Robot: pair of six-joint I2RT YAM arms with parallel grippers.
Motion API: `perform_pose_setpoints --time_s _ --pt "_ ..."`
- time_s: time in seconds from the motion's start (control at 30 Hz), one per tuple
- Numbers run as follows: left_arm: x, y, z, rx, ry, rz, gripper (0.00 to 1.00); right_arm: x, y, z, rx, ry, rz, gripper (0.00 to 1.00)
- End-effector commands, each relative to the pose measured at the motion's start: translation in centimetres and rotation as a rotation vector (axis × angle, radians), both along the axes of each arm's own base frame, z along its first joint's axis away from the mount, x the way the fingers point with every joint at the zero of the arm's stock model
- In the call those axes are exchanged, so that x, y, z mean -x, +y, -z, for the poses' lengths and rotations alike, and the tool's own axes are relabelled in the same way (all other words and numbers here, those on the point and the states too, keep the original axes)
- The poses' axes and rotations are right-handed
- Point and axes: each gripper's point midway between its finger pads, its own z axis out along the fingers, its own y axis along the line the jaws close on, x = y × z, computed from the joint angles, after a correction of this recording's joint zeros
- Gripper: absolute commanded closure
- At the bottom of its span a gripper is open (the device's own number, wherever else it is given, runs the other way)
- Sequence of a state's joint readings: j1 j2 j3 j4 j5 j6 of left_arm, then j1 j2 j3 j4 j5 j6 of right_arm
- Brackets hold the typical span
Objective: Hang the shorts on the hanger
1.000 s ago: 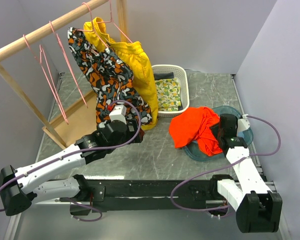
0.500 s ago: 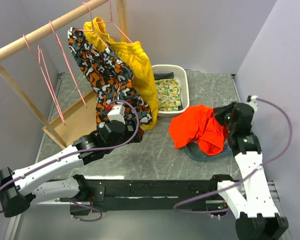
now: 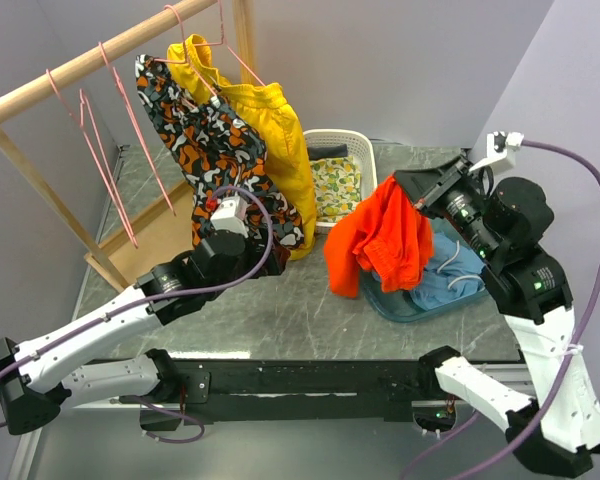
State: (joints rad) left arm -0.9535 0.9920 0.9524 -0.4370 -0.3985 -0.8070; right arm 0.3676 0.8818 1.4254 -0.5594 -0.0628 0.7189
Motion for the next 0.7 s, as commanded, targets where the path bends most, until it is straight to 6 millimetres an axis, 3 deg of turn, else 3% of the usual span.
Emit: perform_pose_setpoints --time_s 0.0,0.07,0.1,0.23,0.33,0.37,0.47,0.53,0.57,0.67 --pt "0.0 -0.1 -3.0 0.028 -0.056 0.021 0.03 1.8 2.5 -6.1 -0.040 -0.129 -0.093 1.00" --pt "0.5 -0.8 -3.8 0.061 -0.066 0.069 0.01 1.2 3.3 -6.8 -0.037 -0.122 -0.089 1.00" --pt "0.7 -1.1 -4.1 0.070 -0.081 0.095 0.01 2.0 4.1 -8.1 -0.045 -0.144 -0.120 1.00" --pt "2.8 -2.7 -4.9 0.136 -0.113 0.223 0.14 1.4 5.5 -9.9 -0.045 -0.153 -0.112 1.00" --pt "4.4 -3.2 -5.4 0.165 -0.138 0.289 0.29 1.0 6.7 -10.5 -0.042 -0.150 -0.118 1.00" --pt "4.9 -3.1 -5.8 0.180 -0.152 0.307 0.40 0.6 7.0 -10.6 -0.041 -0.145 -0.115 1.00" --pt "6.1 -2.6 -5.7 0.196 -0.163 0.320 0.58 0.1 7.7 -10.5 -0.035 -0.136 -0.107 1.00" --pt "6.5 -2.1 -4.8 0.193 -0.156 0.311 0.65 0.0 8.0 -10.5 -0.034 -0.134 -0.106 1.00" --pt "6.8 -1.6 -5.0 0.207 -0.165 0.310 0.72 0.0 8.2 -10.6 -0.032 -0.137 -0.107 1.00" --pt "7.9 -1.3 -5.4 0.243 -0.187 0.353 0.78 -0.2 8.5 -10.9 -0.018 -0.135 -0.092 1.00"
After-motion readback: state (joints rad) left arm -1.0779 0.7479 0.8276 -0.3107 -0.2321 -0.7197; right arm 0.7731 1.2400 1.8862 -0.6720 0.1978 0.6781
